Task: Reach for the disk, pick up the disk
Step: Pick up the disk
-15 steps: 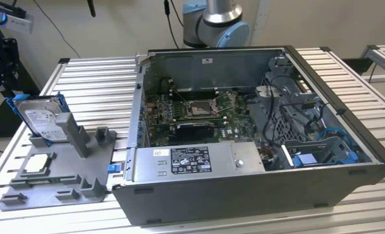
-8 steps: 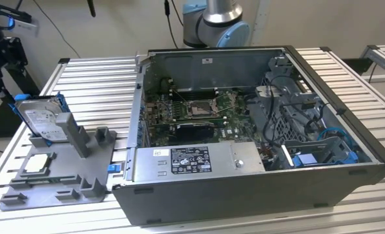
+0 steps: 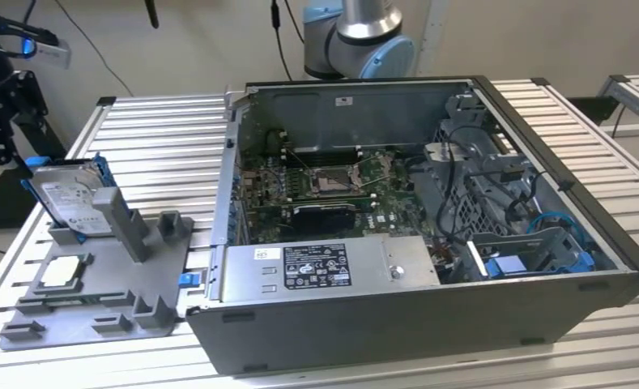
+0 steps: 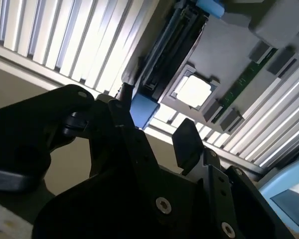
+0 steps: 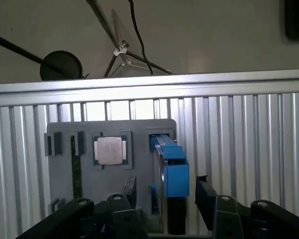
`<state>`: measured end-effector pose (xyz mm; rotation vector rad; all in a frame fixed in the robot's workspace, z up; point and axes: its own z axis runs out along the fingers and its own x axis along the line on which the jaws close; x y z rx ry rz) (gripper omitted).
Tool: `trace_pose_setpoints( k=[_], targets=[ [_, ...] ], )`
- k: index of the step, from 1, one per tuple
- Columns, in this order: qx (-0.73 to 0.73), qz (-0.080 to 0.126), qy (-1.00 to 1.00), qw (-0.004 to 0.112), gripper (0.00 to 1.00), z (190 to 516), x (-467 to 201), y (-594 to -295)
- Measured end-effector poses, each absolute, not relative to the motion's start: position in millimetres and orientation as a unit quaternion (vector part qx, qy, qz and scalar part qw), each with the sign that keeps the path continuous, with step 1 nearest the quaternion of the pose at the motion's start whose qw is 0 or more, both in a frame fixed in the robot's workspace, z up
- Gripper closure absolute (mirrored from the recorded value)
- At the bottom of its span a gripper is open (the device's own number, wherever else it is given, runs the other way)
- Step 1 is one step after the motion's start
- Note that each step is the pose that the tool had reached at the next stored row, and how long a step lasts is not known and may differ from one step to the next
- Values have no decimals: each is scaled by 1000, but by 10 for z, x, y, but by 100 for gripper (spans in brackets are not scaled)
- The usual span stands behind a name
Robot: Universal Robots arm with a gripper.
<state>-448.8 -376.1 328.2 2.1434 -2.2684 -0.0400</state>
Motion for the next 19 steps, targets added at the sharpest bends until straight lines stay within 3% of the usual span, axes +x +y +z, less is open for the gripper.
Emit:
trace_pose_setpoints(
  k=[19],
  targets=[
    [694,-12,-720,10,0,2936,-4487,-3715]
  ],
)
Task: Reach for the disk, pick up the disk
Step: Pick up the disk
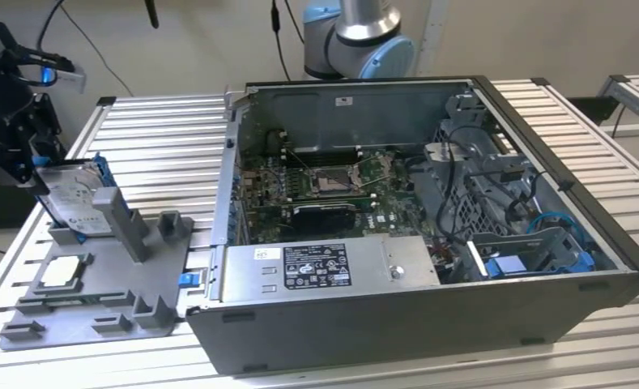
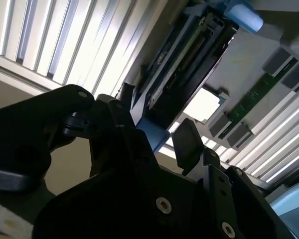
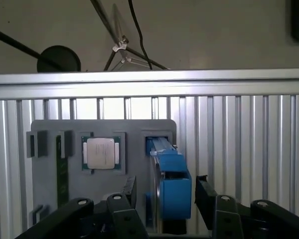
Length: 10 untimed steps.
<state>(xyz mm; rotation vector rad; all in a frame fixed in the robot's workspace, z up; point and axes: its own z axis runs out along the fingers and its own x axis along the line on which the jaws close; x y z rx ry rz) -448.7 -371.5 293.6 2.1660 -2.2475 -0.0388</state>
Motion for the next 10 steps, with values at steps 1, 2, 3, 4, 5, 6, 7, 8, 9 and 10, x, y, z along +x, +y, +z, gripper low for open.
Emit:
trace_pose_setpoints(
  k=[1,2,3,4,5,6,7,8,9,10],
  targets=[
    [694,-12,-720,10,0,2918,-4487,-3714],
    [694,-12,-720,10,0,2900,-4487,-3714],
    [694,-12,-720,10,0,2881,-4487,-3713],
    [694,-12,-720,10,0,2864,-4487,-3713],
    [694,-12,-720,10,0,2844,-4487,-3712],
    [694,-12,-720,9,0,2826,-4487,-3712],
    [694,-12,-720,9,0,2808,-4487,-3712],
    [694,-12,-720,9,0,2790,-4487,-3712],
    [694,-12,-720,9,0,2772,-4487,-3712],
    [694,-12,-720,8,0,2754,-4487,-3711]
  ],
)
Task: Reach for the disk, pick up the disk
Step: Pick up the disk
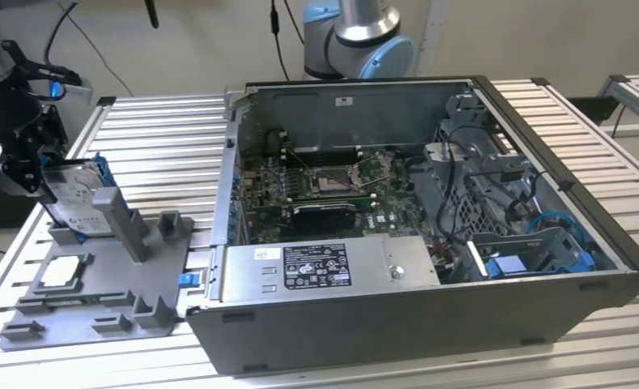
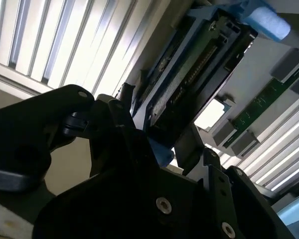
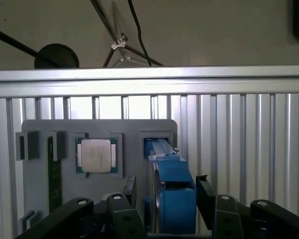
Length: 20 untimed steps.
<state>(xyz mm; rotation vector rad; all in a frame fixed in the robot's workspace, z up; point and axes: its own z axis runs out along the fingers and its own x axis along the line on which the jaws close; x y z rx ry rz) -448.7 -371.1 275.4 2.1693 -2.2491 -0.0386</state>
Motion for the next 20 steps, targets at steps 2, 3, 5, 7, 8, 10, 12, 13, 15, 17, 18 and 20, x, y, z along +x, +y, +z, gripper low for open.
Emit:
trace_pose_setpoints(
  k=[2,3,5,7,8,10,12,13,15,17,18,20],
  targets=[
    [694,-13,-720,7,0,2718,-4487,-3711],
    [694,-13,-720,6,0,2702,-4487,-3711],
    [694,-13,-720,6,0,2699,-4487,-3711],
    [694,-13,-720,6,100,2699,-4487,-3711],
    [694,-13,-720,6,100,2699,-4487,-3711],
    [694,-13,-720,6,100,2697,-4487,-3711],
    [694,-13,-720,6,100,2697,-4487,-3711],
    [694,-13,-720,6,100,2696,-4487,-3711],
    [694,-13,-720,6,100,2695,-4487,-3711],
    [694,-13,-720,6,100,2696,-4487,-3711],
    [694,-13,-720,6,100,2695,-4487,-3711],
    [694,-13,-720,6,100,2695,-4487,-3711]
  ],
)
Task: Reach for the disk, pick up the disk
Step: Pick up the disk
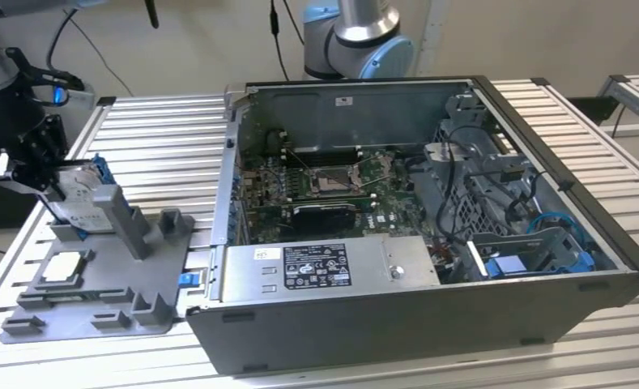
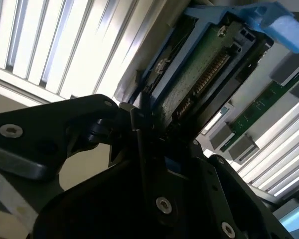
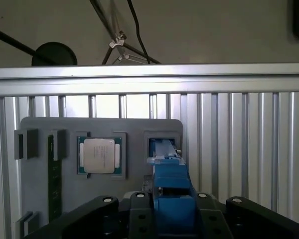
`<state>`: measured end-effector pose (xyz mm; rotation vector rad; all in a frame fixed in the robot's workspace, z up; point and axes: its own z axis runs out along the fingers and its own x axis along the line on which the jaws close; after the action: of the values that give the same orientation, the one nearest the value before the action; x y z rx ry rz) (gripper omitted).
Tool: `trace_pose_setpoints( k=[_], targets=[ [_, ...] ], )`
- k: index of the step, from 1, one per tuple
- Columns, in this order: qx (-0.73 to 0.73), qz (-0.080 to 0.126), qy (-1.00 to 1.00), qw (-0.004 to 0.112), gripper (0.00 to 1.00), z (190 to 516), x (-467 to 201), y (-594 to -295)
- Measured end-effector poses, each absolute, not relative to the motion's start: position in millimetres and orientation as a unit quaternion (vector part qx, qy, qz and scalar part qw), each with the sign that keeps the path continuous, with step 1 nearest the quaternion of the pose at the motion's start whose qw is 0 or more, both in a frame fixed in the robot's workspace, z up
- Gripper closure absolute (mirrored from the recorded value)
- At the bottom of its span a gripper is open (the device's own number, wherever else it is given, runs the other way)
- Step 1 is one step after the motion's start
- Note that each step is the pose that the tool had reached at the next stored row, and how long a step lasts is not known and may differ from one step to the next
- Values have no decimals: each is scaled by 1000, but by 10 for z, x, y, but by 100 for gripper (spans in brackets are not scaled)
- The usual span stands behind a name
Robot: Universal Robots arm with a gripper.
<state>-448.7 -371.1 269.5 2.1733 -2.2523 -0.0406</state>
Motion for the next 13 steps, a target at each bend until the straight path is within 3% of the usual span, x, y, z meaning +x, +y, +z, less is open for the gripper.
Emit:
trace_pose_setpoints(
  k=[13],
  targets=[
    [694,-14,-719,5,100,2694,-4487,-3712]
  ],
)
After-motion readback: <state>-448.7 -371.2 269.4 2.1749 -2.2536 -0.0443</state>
